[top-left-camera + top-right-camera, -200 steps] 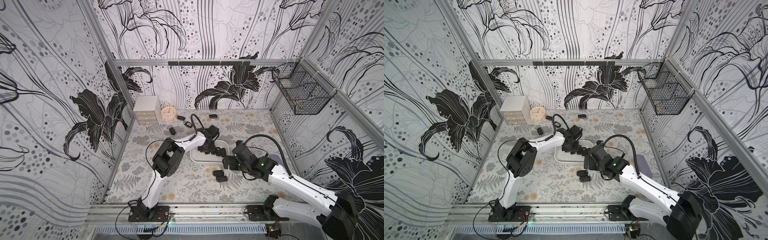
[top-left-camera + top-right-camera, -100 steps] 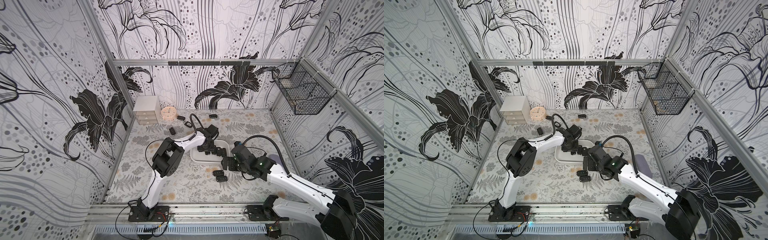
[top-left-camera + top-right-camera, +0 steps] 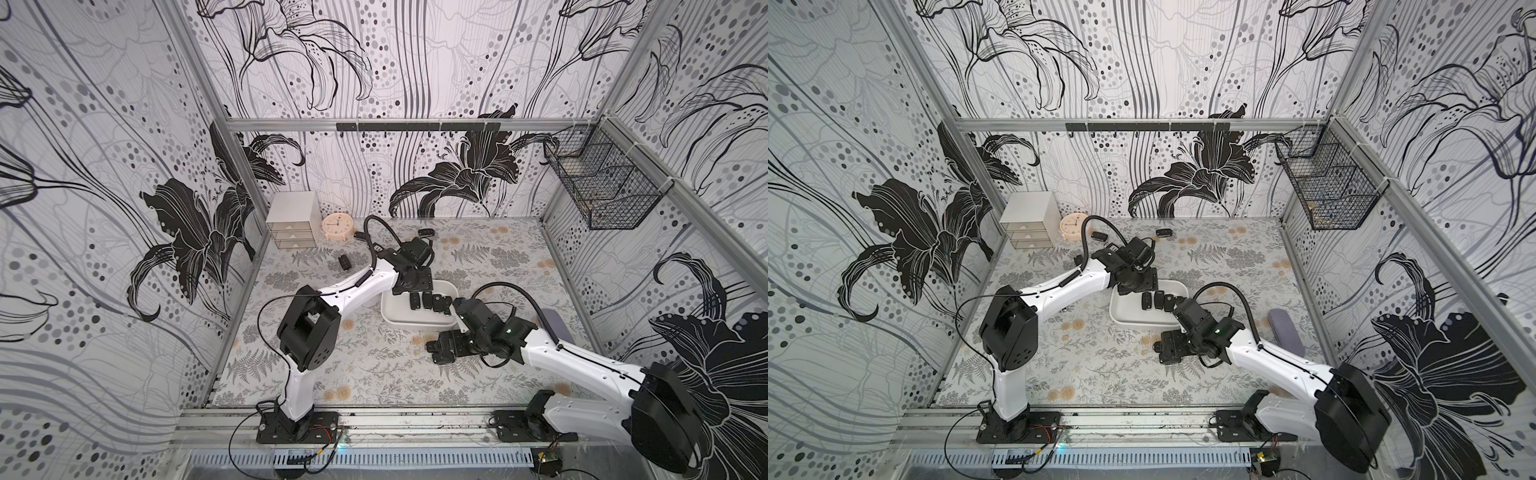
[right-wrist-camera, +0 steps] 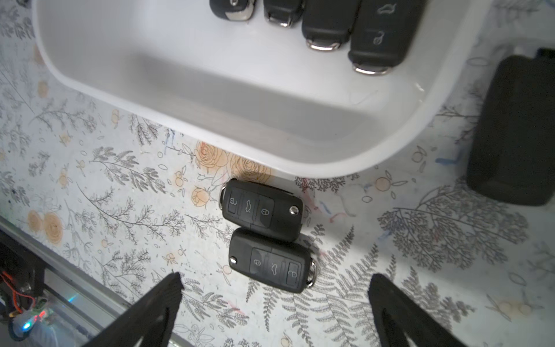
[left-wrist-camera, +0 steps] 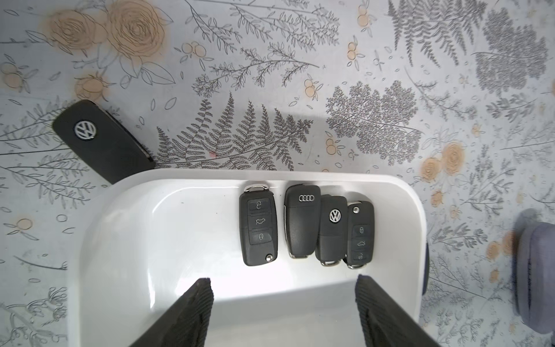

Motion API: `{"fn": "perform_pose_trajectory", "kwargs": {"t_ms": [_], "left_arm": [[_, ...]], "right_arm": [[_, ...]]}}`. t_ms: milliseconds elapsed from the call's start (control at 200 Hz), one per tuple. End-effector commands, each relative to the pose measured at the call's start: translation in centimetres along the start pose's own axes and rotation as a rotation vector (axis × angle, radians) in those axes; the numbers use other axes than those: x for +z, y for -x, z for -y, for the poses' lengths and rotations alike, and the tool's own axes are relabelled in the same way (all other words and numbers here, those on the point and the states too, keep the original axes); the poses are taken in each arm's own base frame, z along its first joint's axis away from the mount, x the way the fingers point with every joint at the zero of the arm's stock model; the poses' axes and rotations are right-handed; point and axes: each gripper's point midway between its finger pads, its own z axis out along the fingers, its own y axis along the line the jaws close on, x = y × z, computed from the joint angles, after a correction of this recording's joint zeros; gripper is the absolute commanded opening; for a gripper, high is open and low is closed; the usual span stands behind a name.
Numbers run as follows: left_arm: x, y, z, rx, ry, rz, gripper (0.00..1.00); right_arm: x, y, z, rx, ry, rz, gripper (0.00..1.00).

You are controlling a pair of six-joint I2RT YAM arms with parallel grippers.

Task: Place the car key into the storage box
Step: Place the car key in the storage box, then pick up the car key from the center of the board.

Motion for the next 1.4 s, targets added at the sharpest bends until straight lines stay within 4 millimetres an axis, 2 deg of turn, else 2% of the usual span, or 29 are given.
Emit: {"fn": "perform_pose_trajectory", "kwargs": {"t_ms": [0,270,496,666,681,731,911,1142,1307,1392], "left_arm": [[-1.8,0.9,-0.2,-0.041,-0.016,0.056,0.8],[-4.5,1.0,-1.0,-0.094,-0.031,0.114,0.94],[-6.3,0.9,-1.9,-0.121,-0.028,0.151,0.95],[-7.1,0.7,-2.6,-0.14,-0.026,0.168,0.96],[-7.2,0.7,-2.6,-0.142,-0.026,0.169,0.96],[-7.3,0.6,-2.8,-0.148,-0.027,0.173,0.96],[-8.1,0.1,-3.6,-0.168,-0.028,0.189,0.96],[-9.3,-0.6,-4.8,-0.187,-0.023,0.211,0.96],[-9.8,-1.0,-5.4,-0.195,-0.018,0.216,0.96],[-9.9,-1.2,-5.6,-0.2,-0.021,0.218,0.96]], "right_arm": [[1.1,-0.6,-0.7,-0.068,0.054,-0.034,1.0],[3.0,-1.5,-1.2,-0.131,0.053,-0.083,1.0],[4.2,-2.7,-1.9,-0.187,0.045,-0.125,1.0],[4.0,-3.7,-2.3,-0.233,0.029,-0.14,0.96],[4.0,-3.8,-2.4,-0.238,0.026,-0.142,0.92],[4.0,-4.2,-2.5,-0.259,0.014,-0.146,0.89],[4.1,-5.0,-2.0,-0.299,-0.069,-0.159,0.8],[4.9,-5.0,-2.0,-0.388,-0.212,-0.158,0.69],[5.4,-5.0,-2.3,-0.402,-0.235,-0.16,0.6],[5.3,-5.0,-2.3,-0.416,-0.253,-0.159,0.51]]}}
